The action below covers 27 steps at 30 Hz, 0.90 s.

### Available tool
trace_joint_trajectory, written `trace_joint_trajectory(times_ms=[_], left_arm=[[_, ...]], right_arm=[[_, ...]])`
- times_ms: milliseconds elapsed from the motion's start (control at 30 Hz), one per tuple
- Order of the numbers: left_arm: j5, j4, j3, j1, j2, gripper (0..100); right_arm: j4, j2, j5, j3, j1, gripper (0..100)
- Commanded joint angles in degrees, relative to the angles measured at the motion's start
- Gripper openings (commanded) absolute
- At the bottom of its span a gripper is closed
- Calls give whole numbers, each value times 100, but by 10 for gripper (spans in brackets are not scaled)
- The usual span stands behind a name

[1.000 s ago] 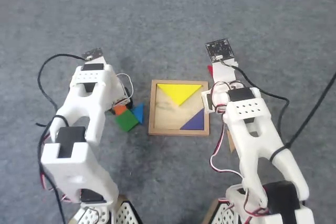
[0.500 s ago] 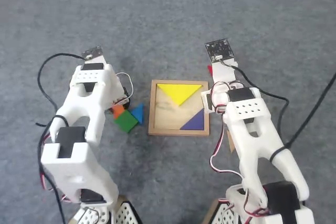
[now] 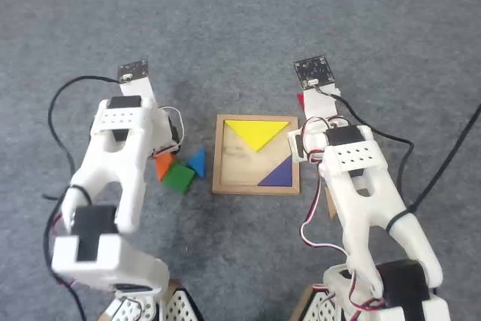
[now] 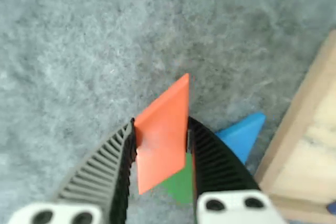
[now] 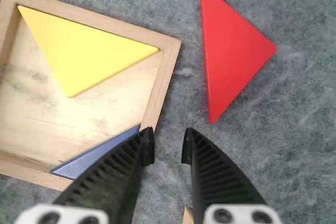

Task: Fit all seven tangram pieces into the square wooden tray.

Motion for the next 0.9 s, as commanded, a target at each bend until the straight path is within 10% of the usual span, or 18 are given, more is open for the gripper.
trace_joint_trajectory(times_ms=[0,433,867], left_arm=[[-264,-185,189,0,-949,19],[-1081,53,-382,1635,-1925,27],[484,229,-3152,3209,1363,36]], right_arm=[[-110,-347,70,-53,-31,96],[-101,-409,26,-62,171,97],[-145,-664,-738,-70,901,100]])
